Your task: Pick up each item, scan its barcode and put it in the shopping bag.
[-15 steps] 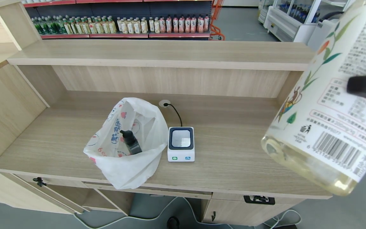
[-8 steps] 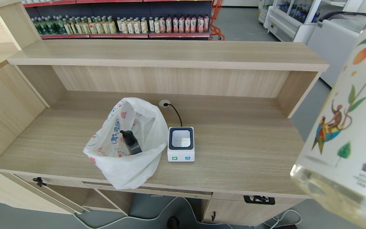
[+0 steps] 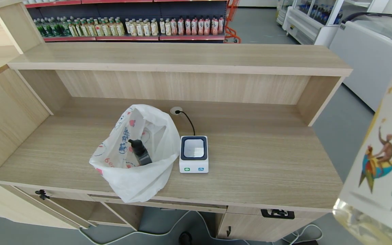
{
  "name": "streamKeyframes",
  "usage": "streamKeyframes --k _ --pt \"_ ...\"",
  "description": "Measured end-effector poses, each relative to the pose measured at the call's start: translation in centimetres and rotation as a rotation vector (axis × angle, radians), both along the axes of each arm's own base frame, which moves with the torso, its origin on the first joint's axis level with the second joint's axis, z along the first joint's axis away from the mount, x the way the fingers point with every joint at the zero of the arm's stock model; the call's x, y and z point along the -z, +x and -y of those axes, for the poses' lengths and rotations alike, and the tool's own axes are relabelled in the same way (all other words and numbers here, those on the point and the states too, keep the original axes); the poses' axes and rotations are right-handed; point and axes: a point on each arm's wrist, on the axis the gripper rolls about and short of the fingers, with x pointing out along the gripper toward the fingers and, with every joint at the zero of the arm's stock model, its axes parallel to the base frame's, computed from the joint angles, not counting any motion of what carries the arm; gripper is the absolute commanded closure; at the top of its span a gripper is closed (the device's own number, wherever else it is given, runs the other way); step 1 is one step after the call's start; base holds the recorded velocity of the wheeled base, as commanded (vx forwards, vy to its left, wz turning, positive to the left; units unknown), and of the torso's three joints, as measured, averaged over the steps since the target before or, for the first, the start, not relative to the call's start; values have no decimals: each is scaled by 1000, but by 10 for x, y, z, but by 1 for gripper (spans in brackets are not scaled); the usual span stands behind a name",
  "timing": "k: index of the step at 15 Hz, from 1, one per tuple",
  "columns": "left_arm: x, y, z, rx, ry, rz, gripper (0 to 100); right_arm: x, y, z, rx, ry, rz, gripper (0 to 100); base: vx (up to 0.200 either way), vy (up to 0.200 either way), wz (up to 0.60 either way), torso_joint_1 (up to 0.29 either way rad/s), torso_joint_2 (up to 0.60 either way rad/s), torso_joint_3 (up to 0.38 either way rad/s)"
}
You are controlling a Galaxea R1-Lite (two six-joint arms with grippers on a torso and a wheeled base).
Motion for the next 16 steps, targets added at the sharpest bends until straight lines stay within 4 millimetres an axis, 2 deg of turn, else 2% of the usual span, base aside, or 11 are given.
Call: streamKeyframes --k 16 --pt "0 0 0 0 0 0 0 1 -7 6 18 6 22 100 0 0 0 0 0 0"
